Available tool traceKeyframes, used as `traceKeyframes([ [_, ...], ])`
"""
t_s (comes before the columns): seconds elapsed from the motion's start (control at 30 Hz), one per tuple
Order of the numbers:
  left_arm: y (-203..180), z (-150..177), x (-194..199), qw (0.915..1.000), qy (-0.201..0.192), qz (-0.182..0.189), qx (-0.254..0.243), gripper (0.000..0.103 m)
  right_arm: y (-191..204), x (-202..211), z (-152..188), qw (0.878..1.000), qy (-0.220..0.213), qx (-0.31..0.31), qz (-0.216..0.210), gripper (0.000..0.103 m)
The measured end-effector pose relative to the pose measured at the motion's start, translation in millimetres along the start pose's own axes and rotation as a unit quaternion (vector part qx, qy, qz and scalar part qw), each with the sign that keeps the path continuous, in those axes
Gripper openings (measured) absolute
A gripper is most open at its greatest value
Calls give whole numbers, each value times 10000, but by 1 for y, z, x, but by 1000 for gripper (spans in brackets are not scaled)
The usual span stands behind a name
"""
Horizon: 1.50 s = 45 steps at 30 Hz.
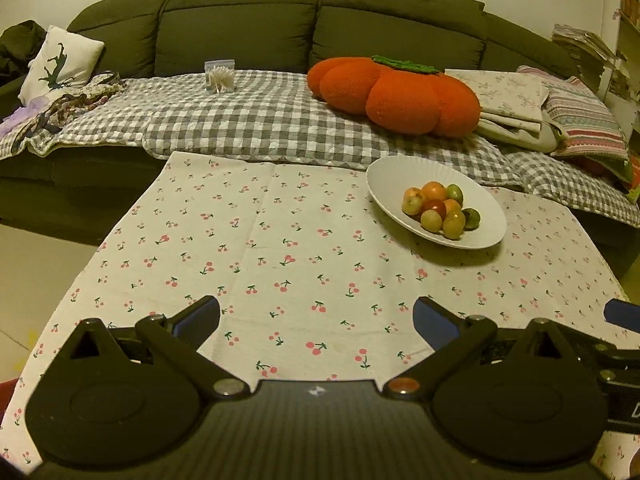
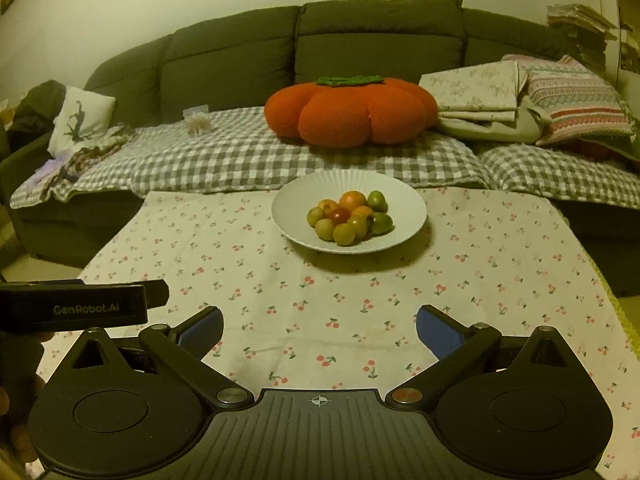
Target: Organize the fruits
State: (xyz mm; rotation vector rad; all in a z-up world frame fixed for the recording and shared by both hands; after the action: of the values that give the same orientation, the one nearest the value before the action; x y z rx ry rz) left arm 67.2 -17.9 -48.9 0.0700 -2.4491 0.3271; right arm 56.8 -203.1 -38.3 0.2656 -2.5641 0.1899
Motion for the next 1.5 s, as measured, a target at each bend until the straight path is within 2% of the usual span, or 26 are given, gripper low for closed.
traceKeyframes([
  [1.5,-14,3,7,9995,-109,133,-256,102,-3,-4,5,10000,28,-2,-12,103],
])
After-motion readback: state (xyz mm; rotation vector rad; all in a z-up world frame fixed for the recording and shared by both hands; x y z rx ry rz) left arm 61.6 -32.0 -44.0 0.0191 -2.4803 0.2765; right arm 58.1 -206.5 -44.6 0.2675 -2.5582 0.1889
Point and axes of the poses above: each gripper's, at about its wrist camera, not at the fingertips, and x roughly against the way its jaws point, y to its left, z to its underside, the point moved 6 cm from there along -x, roughly the way its jaws point, and after that the axes turned 9 degrees about x, right-handed, at the moved point
